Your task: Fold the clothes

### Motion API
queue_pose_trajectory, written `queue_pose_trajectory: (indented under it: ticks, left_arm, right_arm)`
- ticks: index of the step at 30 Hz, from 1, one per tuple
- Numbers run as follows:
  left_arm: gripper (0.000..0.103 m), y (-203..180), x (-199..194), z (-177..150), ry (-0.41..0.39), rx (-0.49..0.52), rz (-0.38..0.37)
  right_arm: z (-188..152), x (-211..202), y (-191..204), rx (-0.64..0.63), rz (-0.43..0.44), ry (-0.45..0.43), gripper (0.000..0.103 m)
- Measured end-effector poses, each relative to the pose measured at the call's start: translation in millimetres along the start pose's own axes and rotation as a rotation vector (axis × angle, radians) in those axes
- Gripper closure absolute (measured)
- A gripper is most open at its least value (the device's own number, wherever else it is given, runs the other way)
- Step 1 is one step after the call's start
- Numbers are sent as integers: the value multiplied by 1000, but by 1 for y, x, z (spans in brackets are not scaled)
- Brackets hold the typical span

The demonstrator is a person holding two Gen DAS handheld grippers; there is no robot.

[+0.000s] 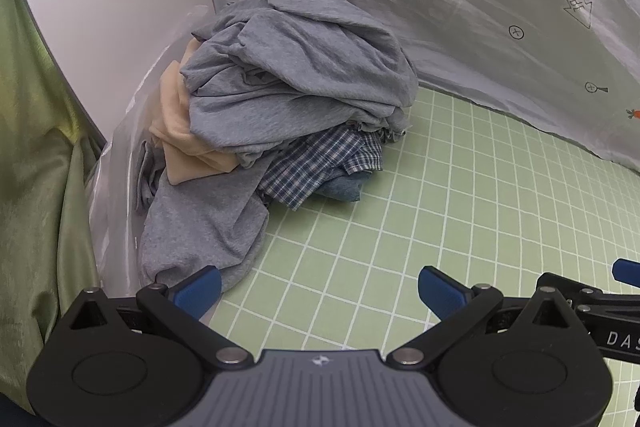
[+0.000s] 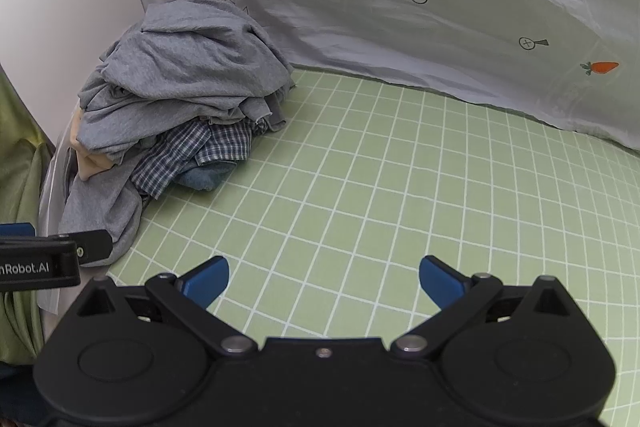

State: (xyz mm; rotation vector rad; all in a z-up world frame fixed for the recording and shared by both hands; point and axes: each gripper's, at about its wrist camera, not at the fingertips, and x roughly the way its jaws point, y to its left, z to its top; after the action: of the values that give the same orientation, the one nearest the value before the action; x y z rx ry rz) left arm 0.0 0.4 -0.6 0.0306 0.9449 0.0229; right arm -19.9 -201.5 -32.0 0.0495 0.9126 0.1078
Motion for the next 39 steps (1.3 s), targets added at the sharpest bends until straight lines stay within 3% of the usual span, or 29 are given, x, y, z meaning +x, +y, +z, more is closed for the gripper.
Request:
queue_pose_trajectory:
  ticks: [39]
  left_arm:
    - [0,1,1,-1,10,-6,-8]
  right_arm:
    - [-1,1,-1,-4,8,8,0]
